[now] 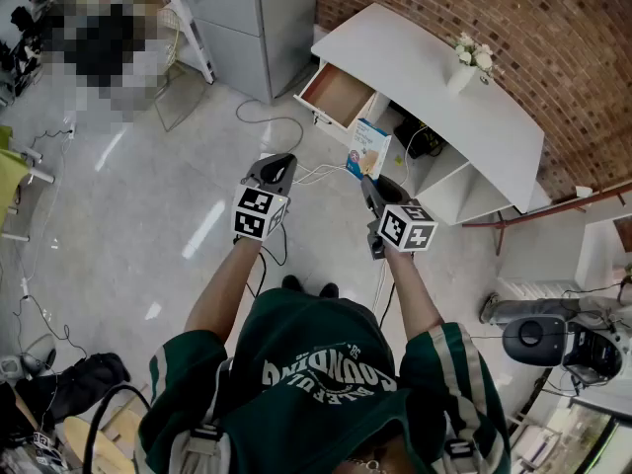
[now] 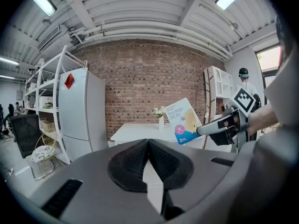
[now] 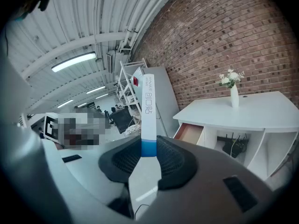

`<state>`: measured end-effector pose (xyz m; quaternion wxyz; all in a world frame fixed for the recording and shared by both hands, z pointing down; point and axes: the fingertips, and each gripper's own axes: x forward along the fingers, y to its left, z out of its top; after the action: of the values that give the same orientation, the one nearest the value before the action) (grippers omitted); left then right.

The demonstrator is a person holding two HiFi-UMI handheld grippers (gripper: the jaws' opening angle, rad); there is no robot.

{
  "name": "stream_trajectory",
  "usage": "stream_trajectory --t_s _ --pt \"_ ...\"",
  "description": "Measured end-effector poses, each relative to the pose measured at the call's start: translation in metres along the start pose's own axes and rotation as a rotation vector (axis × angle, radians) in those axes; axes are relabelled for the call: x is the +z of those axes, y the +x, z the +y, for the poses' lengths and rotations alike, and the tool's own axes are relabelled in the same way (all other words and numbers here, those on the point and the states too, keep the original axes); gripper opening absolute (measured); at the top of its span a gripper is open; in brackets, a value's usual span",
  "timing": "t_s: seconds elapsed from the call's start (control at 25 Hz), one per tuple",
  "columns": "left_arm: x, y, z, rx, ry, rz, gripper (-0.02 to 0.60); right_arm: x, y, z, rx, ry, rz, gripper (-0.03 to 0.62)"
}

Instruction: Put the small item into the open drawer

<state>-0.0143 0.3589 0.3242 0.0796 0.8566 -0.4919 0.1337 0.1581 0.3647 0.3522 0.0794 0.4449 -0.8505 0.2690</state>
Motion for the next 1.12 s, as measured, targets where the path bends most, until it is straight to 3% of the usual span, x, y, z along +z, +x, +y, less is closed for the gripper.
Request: stream_trajectory --t_s 1.12 --pt "-0.015 -0.012 0.04 -0.04 -0.002 0.015 0.015 -0.005 0.027 0.039 -0.022 0.038 -0.016 0.114"
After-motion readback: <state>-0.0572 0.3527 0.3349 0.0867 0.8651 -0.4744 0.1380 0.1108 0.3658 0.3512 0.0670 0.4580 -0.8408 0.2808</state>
